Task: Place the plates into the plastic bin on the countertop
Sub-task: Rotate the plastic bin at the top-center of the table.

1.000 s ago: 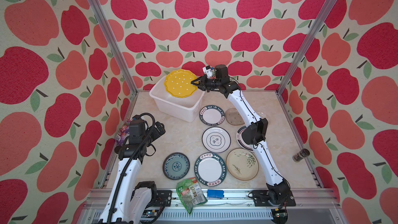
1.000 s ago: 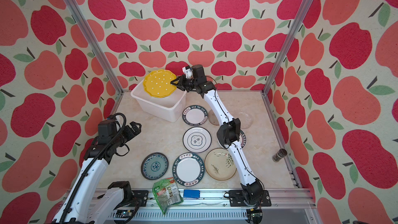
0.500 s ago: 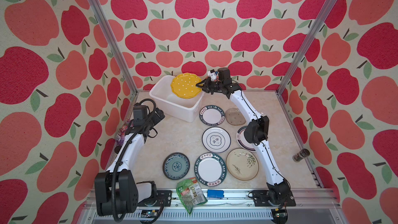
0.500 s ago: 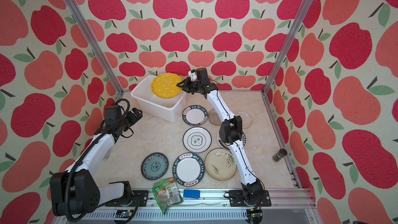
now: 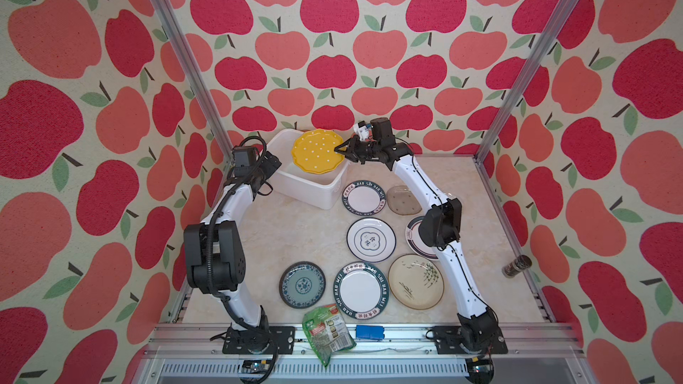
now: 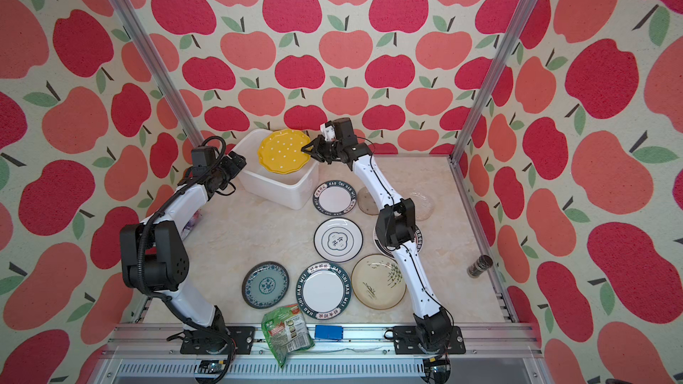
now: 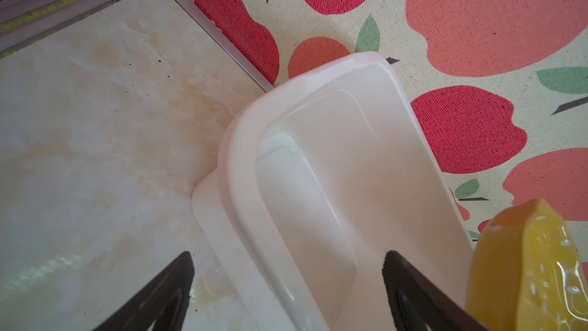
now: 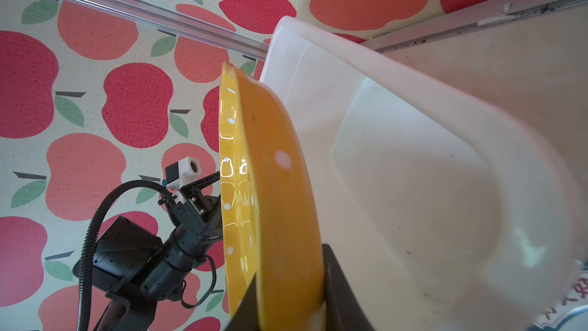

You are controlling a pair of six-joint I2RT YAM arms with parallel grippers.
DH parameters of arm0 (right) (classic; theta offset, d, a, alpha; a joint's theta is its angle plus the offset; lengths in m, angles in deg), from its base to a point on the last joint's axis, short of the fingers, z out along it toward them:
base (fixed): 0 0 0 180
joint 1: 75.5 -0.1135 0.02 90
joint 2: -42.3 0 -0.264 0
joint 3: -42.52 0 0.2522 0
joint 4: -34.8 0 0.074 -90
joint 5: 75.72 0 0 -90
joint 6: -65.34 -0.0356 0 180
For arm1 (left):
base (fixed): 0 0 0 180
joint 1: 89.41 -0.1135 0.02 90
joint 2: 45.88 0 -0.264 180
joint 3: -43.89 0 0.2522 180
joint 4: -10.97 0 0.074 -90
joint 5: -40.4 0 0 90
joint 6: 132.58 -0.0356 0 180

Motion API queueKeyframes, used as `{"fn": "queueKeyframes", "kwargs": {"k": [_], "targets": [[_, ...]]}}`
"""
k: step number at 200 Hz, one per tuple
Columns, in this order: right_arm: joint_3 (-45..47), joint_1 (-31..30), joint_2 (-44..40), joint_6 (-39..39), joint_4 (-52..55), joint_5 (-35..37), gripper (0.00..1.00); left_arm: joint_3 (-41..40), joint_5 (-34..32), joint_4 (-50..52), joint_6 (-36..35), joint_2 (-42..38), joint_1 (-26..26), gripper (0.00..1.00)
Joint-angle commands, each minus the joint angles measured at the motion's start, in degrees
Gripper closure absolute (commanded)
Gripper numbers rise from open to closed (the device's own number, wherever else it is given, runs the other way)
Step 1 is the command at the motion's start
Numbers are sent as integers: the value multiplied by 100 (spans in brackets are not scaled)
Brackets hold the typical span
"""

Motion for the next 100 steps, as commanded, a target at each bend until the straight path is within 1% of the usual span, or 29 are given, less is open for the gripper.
{"fn": "queueKeyframes", "kwargs": {"k": [1, 11, 33, 44, 60, 71, 91, 100], "targets": [[-90, -35, -821, 303, -356, -40, 100, 541, 241, 480, 79, 517, -47, 12], [-109, -36, -850, 350, -303, -14, 100, 741, 317, 629, 81, 697, -43, 18], [-157, -38, -907, 523, -105, 113, 100, 880, 408, 676, 104, 802, -30, 34], [-159, -49, -925, 601, -44, 159, 100, 893, 471, 667, 95, 789, -21, 49], [-204, -53, -930, 680, 55, 214, 100, 874, 527, 726, 52, 724, -10, 67], [-220, -70, -938, 710, 87, 251, 100, 828, 564, 776, 1, 653, 5, 76], [-249, -112, -938, 765, 148, 320, 100, 648, 626, 800, -42, 457, 21, 85], [-239, -144, -930, 792, 170, 340, 100, 555, 594, 845, -65, 348, 31, 86]]}}
